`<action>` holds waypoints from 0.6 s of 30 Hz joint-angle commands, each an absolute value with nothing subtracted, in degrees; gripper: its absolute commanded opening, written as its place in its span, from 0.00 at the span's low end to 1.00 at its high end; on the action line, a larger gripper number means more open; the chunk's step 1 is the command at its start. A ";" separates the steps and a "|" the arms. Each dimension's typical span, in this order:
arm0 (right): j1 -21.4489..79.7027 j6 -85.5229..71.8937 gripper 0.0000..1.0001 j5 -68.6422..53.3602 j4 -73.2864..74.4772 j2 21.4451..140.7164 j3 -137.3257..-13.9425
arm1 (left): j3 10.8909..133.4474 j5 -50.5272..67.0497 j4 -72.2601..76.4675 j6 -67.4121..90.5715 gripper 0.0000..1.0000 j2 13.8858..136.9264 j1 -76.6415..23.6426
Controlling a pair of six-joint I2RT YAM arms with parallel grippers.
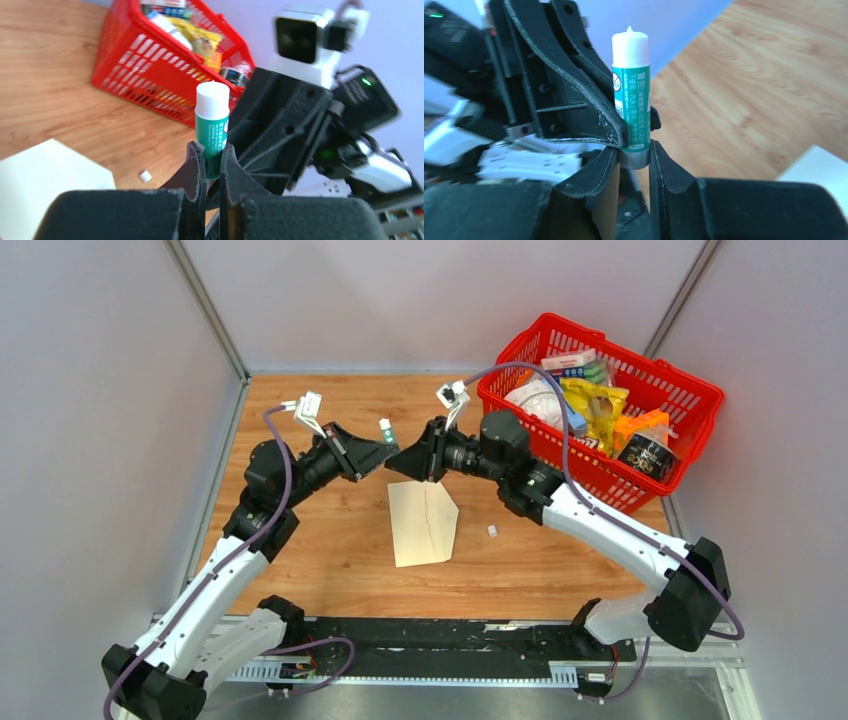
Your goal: Place the letter into the envelope and seal it
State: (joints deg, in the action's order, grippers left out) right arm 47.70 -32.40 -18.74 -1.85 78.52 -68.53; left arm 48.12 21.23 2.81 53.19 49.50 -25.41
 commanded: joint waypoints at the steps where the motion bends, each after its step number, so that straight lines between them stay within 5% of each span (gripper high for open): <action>1: 38.86 -48.92 0.09 -34.78 -24.64 76.29 -63.91 | 48.78 33.21 13.26 47.81 0.00 49.39 -25.31; 6: 35.25 -61.16 0.09 -40.78 -38.05 77.61 -60.56 | 48.25 35.77 18.10 48.95 0.00 50.10 -25.23; 14: 35.33 -50.73 0.11 -35.08 -20.42 75.24 -64.15 | 49.83 30.68 12.58 48.17 0.00 48.61 -25.31; 16: 36.47 -44.77 0.27 -30.79 -12.08 74.18 -66.69 | 50.62 27.70 9.68 47.90 0.00 48.34 -25.31; 18: 38.83 -37.83 0.53 -22.46 -2.07 73.04 -69.68 | 51.76 24.71 6.61 47.81 0.00 47.99 -25.31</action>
